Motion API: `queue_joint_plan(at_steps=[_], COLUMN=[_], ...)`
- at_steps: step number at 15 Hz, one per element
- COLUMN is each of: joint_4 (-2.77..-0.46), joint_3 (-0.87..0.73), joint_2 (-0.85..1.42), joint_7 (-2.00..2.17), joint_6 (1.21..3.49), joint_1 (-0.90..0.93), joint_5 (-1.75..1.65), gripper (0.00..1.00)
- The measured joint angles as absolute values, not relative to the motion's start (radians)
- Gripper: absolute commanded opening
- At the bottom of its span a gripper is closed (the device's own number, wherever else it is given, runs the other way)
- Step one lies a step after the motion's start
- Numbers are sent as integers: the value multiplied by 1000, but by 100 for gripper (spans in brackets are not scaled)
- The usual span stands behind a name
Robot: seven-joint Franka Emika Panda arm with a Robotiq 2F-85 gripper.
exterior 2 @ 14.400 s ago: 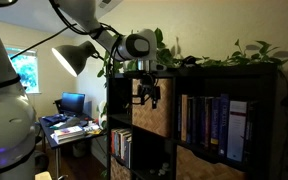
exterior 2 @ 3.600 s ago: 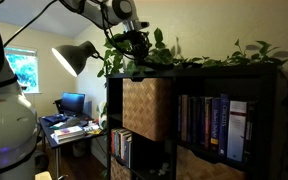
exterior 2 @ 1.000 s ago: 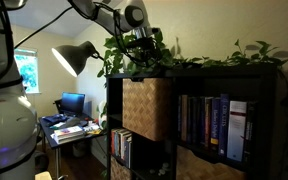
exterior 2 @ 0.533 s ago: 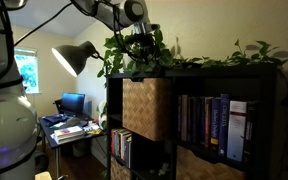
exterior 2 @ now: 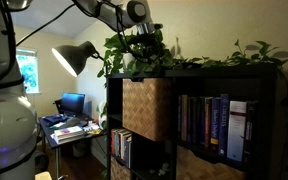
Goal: Pull out the topmost basket, place the black object on the top of the book shelf into the basket
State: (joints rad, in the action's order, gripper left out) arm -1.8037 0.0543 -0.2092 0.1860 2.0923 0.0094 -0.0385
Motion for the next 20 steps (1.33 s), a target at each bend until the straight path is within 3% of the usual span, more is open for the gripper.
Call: queue_joint_plan(at_steps=[4,5,6,16,20], joint_4=[-1804,-1803,-1803,-1779,-1791], joint_3=[33,30,28,60,92], joint_2=[-164,-151,-139,-115,-137], joint_7=[118,94,72,63,139], joint_6=[2148,2166,2183,2219,2183], joint_1=[9,9,9,15,21], joint_5=[-35,-33,-31,-39,-57], gripper=[100,95,74,7,2])
